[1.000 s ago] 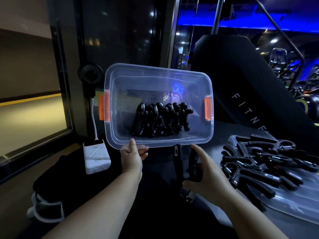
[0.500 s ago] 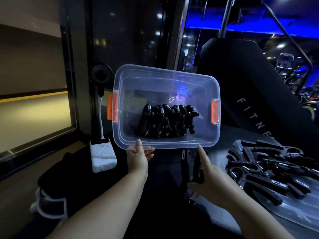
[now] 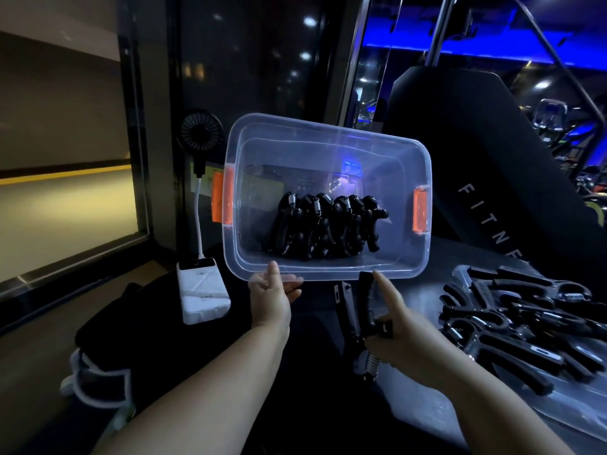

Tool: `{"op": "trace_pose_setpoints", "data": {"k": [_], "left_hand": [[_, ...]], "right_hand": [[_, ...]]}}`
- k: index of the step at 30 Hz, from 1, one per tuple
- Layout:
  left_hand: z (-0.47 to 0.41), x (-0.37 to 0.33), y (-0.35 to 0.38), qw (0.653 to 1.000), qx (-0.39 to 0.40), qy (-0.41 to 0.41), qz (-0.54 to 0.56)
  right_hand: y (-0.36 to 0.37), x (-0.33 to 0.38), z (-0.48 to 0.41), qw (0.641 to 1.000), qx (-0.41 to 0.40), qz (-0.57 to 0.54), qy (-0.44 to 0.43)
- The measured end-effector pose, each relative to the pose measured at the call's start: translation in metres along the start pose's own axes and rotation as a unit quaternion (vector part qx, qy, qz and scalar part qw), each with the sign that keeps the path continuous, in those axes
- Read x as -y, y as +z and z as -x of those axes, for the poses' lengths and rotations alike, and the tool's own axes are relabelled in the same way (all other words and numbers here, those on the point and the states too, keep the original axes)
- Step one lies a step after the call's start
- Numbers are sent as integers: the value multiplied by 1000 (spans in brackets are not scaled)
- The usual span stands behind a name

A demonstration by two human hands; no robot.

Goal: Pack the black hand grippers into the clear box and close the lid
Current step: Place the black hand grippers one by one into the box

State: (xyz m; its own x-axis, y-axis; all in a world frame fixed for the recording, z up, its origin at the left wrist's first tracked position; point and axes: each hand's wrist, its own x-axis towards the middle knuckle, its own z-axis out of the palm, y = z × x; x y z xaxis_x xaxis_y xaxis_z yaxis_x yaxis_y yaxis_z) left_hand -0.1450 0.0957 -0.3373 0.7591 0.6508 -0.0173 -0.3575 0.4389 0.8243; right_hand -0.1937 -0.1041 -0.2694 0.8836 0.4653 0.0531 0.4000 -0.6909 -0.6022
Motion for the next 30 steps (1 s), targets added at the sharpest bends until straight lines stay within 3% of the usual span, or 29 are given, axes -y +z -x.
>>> {"op": "trace_pose_setpoints", "data": {"k": [7, 18, 30], "left_hand": [[-3, 2, -2, 1000, 9, 6, -6], [-2, 1, -3, 999, 51, 1, 5], [1, -2, -2, 999, 41, -8, 17]], "right_hand": [[-1, 12, -14, 999, -16, -38, -18], [-8, 46, -70, 983, -145, -71, -86], [6, 78, -141, 992, -103, -58, -49]]}}
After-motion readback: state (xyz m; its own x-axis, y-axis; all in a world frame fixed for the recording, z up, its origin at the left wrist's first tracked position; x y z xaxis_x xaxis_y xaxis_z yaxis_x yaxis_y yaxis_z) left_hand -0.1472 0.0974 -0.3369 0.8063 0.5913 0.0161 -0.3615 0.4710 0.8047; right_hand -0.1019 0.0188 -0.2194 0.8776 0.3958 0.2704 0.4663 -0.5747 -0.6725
